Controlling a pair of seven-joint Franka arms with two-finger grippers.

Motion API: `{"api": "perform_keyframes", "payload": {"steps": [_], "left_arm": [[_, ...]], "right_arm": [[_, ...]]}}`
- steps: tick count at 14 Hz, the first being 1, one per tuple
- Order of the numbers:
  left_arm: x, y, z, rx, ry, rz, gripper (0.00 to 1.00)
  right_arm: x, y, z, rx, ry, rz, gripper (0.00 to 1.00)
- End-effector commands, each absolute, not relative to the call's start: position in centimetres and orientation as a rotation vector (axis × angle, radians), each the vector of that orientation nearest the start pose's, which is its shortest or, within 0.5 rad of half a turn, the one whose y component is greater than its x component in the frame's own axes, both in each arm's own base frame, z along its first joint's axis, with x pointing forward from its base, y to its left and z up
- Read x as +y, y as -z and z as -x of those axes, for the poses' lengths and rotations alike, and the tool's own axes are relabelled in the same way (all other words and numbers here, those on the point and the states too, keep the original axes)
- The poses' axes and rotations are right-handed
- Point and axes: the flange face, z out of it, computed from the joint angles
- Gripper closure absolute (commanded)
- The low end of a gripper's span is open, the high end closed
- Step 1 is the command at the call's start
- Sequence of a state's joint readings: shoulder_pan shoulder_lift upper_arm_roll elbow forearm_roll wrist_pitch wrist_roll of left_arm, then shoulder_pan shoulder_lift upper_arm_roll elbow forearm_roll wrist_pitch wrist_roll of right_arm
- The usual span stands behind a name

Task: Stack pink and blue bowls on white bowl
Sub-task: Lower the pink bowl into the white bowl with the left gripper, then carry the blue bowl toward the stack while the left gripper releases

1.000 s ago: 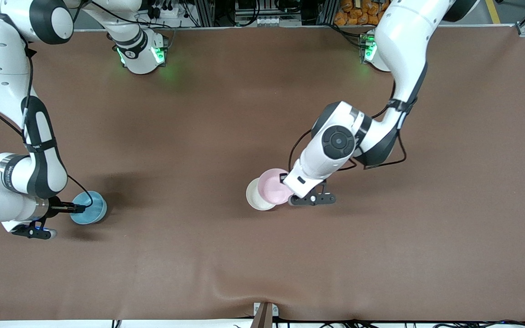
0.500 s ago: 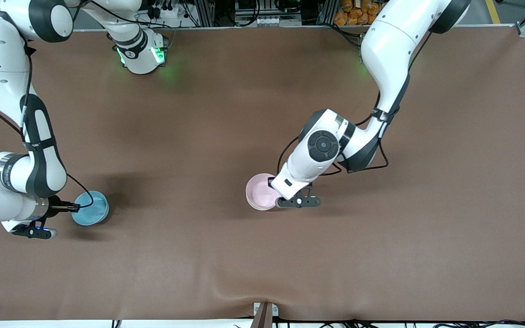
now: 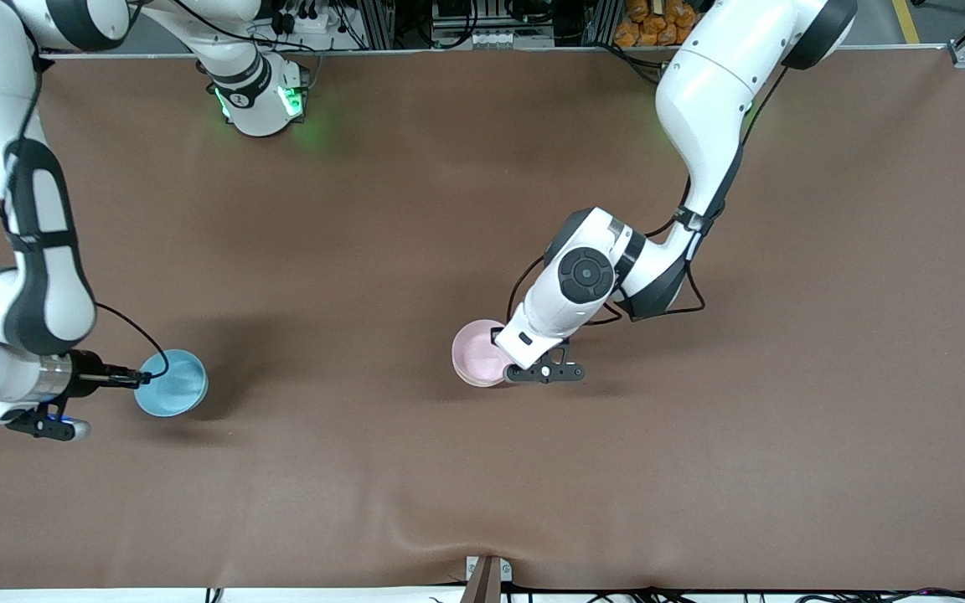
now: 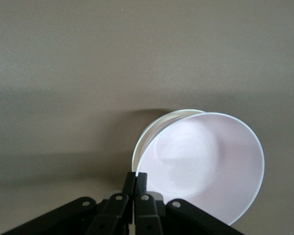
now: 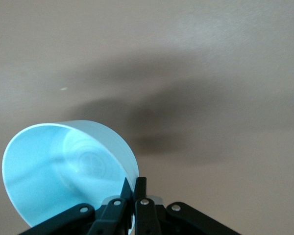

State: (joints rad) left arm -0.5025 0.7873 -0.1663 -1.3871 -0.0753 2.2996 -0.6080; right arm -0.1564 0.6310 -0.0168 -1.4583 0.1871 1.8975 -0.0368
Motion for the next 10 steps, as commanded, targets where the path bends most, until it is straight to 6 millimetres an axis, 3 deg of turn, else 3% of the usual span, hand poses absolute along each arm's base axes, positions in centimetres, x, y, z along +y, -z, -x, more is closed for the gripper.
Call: {"api": "perform_keyframes", "payload": {"steps": [1,5,6,7,8,9,10], "left_arm": [[-44.9,-25.1,-60.5,-0.073,0.036,3.379,1.00],[-45.0,-24.0,-60.4,-0.076,0.025,3.377,1.00],[-44.8,-23.8,-60.4,-0.082,0.023,3.376,0.91],[-44.8,-23.8,-60.5,-0.097,0.019,3.379,0.56],[-44.8,-24.1,-60.5,-0.099,0.025,3.381,0.12],[-45.1,-24.6,-60.4,-0.088,0.036,3.382,0.00],[-45.1,-24.7,-60.4,-0.094,0.041,3.380,0.00]], "right_arm": [[-6.2,-33.5,-67.7,0.386,-0.309,2.887,1.00],[2.9,-37.6,-66.9,0.540,-0.368,2.895,1.00],[5.1,-38.3,-66.7,0.561,-0.373,2.899,1.00],[7.3,-38.8,-66.4,0.592,-0.374,2.902,1.00],[9.5,-39.3,-66.0,0.607,-0.375,2.907,1.00],[11.7,-39.5,-65.5,0.603,-0.372,2.913,1.00],[13.7,-39.6,-65.2,0.597,-0.377,2.910,1.00]]}}
